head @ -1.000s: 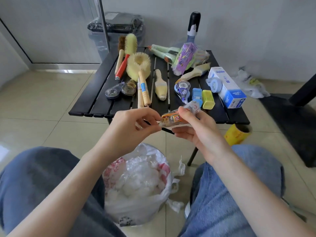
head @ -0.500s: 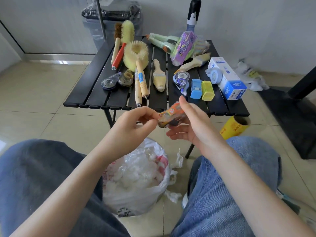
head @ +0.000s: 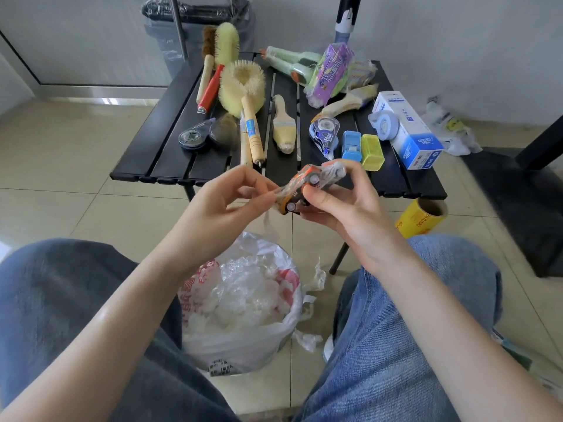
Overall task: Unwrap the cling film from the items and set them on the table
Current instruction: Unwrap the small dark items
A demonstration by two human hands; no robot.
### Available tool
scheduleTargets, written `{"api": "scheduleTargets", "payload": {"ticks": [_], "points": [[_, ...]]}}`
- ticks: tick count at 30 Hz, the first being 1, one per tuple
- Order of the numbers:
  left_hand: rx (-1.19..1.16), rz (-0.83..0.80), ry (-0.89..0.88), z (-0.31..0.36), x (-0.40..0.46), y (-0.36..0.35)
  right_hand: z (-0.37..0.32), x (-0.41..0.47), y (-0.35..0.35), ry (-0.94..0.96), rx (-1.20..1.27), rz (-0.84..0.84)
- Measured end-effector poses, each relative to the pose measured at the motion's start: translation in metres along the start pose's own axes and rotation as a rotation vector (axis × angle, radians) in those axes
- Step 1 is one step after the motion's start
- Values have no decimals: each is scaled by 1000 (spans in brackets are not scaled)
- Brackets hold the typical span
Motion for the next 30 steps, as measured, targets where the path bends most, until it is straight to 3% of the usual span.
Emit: {"api": "scheduleTargets", "payload": {"ticks": [4, 6, 9, 17, 22, 25, 28, 30], "points": [[-19, 91, -51, -1, 1, -6, 4, 4, 1, 40, -159, 106], [-160, 274, -38, 0, 1, 9, 4, 3, 17, 70, -246, 223], [-322, 438, -20, 5, -1, 48, -1, -5, 44, 42, -25, 333], [30, 3, 114, 4, 7, -10, -1, 0, 14, 31, 26, 222], [154, -13, 94, -4, 17, -26, 2, 3, 4, 42, 2, 199], [258, -26, 64, -11, 15, -12, -4, 4, 19, 53, -4, 305], [205, 69, 58, -15, 9, 6, -8, 4, 41, 19, -23, 409], [126, 86, 58, -12, 7, 7, -6, 4, 44, -17, -51, 386]]}}
Point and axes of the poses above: each hand's wrist, its own x-axis towards the middle knuckle, its own y-axis out of the back of the hand, z = x × y, the point moved 1 cm from there along x, towards the middle knuckle, and after that the axes turned 6 degrees about -z, right-handed, at the moved point
